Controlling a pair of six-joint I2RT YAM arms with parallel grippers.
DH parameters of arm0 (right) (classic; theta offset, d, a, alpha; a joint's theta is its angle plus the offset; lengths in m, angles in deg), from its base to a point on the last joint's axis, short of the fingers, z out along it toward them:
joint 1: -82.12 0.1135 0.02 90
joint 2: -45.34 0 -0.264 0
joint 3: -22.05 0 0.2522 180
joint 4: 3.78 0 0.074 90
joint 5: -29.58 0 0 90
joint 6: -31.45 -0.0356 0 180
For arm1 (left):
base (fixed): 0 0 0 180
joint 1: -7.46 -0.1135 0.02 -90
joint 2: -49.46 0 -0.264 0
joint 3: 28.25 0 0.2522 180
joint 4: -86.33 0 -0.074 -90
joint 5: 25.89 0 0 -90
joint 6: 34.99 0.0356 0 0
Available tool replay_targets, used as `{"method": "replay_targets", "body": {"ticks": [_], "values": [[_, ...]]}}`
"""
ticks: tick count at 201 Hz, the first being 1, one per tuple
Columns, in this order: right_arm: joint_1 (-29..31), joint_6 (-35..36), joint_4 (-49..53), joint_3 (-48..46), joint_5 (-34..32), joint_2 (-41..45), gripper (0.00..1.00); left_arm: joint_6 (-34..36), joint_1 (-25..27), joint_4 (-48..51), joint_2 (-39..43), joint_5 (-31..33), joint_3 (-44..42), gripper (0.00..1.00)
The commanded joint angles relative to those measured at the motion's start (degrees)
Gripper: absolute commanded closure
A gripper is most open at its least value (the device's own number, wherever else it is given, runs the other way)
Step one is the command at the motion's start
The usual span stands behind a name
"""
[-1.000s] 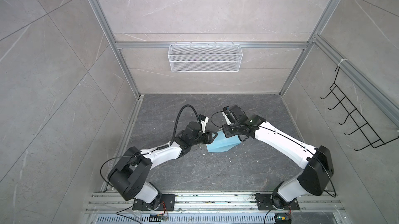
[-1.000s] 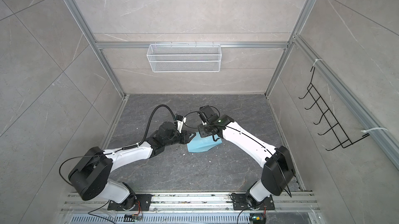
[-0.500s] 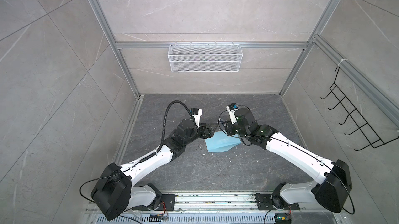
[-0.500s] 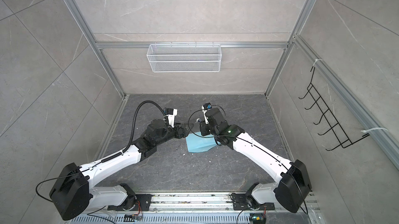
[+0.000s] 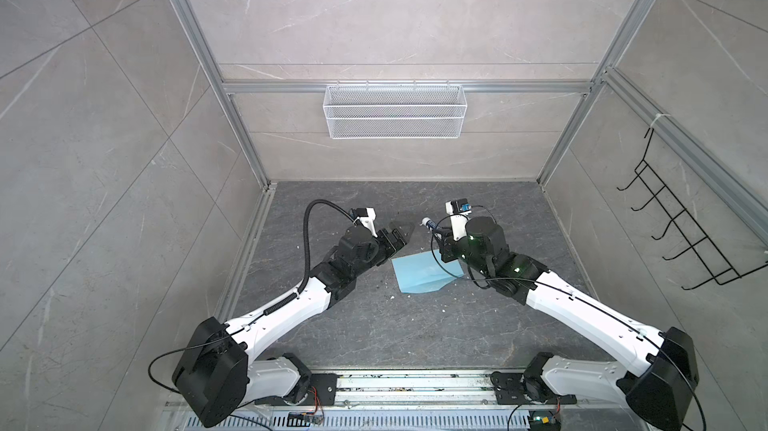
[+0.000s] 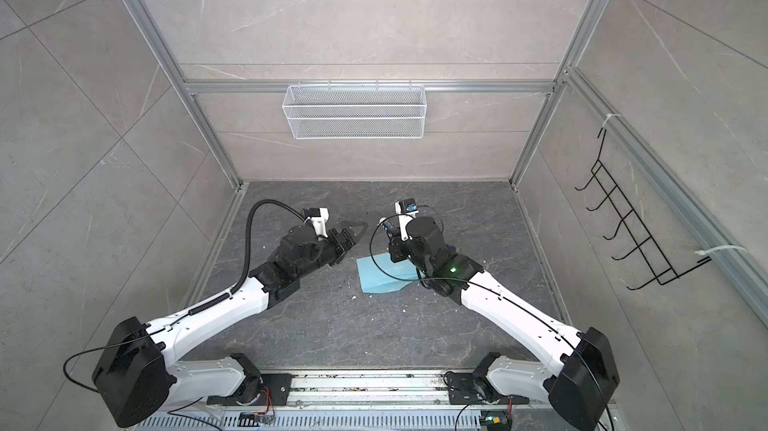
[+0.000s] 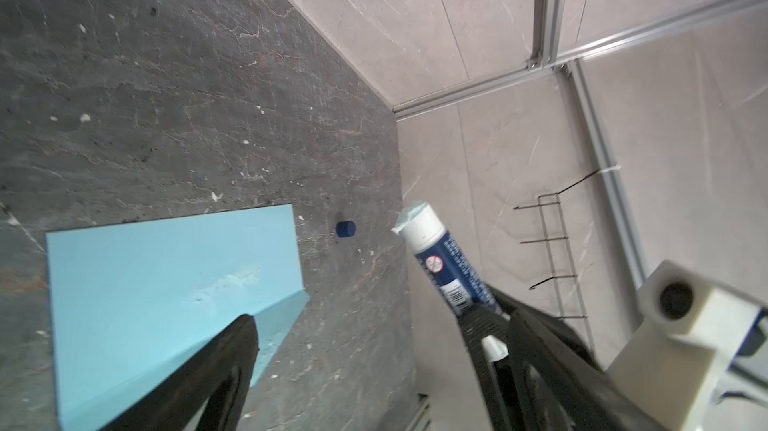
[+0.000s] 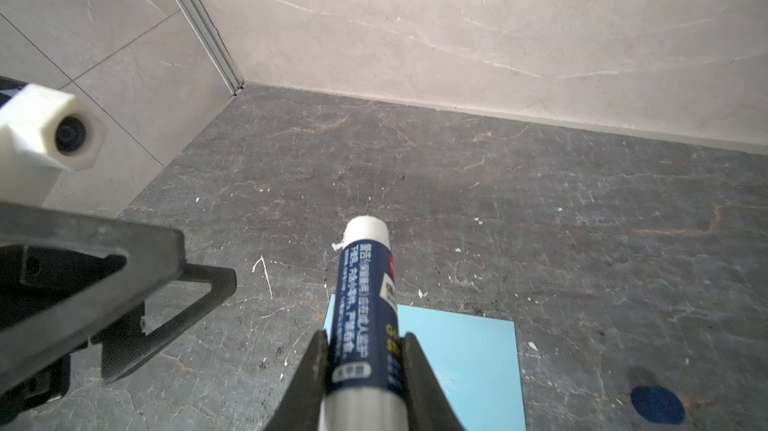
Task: Place the letter into the envelope and seal it
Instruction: 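Raise the glue stick with the right gripper while the left gripper rises toward it, then close the left gripper on the glue stick's tip end beside the right gripper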
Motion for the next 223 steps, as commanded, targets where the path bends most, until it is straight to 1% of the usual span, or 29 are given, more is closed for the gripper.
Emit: {"method": "replay_targets", "body": {"ticks": [1,39,71,78,82,112,132,154,181,218,223], "values": [[1.04,1.54,-5.21,-1.62,-2.25,1.28,1.00,-12.37,0.82,-0.69,-0.90,-0.47,3.33,0.05],[2.34,1.67,-7.10,-2.66,-2.70,1.44,1.00,-20.16,1.76,-1.17,-5.00,-2.71,6.75,0.05],[3.69,1.71,-7.91,-2.54,-3.09,0.75,1.00,-25.42,3.37,-2.38,-8.94,-4.78,9.57,0.09],[3.92,1.76,-7.98,-2.52,-3.21,0.64,1.00,-25.69,3.42,-2.85,-9.69,-5.13,9.91,0.11],[4.16,1.84,-8.12,-2.48,-3.27,0.59,1.00,-27.45,3.46,-3.21,-10.04,-5.38,10.07,0.12],[5.28,1.84,-9.04,-3.10,-4.10,0.64,1.00,-31.30,3.43,-6.28,-12.34,-6.34,10.42,0.23],[6.08,1.76,-9.65,-3.47,-4.41,0.52,1.00,-33.45,3.44,-8.63,-13.78,-7.22,10.77,0.32],[6.82,1.80,-9.82,-3.82,-5.03,0.36,1.00,-34.86,3.46,-10.43,-14.52,-7.46,10.42,0.49],[7.29,1.58,-9.59,-4.27,-5.66,0.36,1.00,-34.44,3.42,-10.44,-14.50,-6.98,10.22,0.68],[7.53,1.23,-8.87,-4.80,-6.27,0.52,1.00,-31.97,3.33,-9.53,-14.61,-6.72,10.34,0.99],[7.67,1.22,-8.82,-4.89,-6.38,0.65,1.00,-31.44,3.33,-9.43,-14.65,-6.68,10.36,1.00]]}}
